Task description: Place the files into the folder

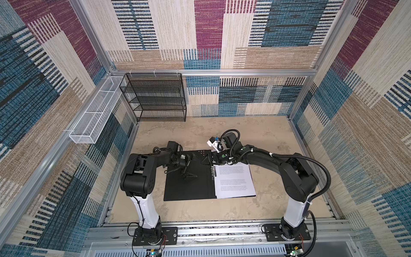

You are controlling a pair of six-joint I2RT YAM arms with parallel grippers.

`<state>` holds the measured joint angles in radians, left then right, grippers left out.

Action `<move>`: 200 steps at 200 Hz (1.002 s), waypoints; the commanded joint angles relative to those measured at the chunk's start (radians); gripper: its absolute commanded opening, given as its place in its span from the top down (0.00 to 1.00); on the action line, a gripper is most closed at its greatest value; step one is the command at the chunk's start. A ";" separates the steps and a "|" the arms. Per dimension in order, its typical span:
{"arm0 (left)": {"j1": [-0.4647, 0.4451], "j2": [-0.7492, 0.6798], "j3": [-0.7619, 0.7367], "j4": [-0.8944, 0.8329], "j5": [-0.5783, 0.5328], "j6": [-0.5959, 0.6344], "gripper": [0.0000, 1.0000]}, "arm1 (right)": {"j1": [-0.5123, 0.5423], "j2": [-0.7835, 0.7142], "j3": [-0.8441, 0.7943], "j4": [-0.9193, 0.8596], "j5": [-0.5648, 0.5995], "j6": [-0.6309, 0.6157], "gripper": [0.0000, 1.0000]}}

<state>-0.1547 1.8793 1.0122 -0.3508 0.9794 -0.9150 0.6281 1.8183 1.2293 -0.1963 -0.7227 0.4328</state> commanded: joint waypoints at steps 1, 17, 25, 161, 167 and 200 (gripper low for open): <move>-0.003 -0.025 0.020 -0.041 -0.201 0.056 0.04 | 0.001 -0.075 0.005 -0.083 0.186 -0.009 0.00; -0.018 -0.059 0.072 -0.123 -0.232 0.102 0.10 | 0.002 -0.121 0.006 -0.149 0.301 0.012 0.07; -0.029 -0.071 0.112 -0.190 -0.269 0.135 0.17 | 0.005 -0.139 0.003 -0.180 0.343 0.018 0.12; -0.304 0.307 0.876 -0.834 -0.679 0.454 0.58 | 0.069 -0.260 -0.140 -0.173 0.411 0.427 0.61; -0.311 0.317 0.888 -0.836 -0.682 0.454 0.58 | 0.071 -0.260 -0.142 -0.166 0.401 0.442 0.61; -0.346 0.382 0.945 -0.860 -0.714 0.463 0.59 | 0.076 -0.255 -0.173 -0.126 0.352 0.500 0.65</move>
<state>-0.4843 2.2288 1.9263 -1.1564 0.3138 -0.4862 0.7006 1.5658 1.0733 -0.3836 -0.3233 0.8528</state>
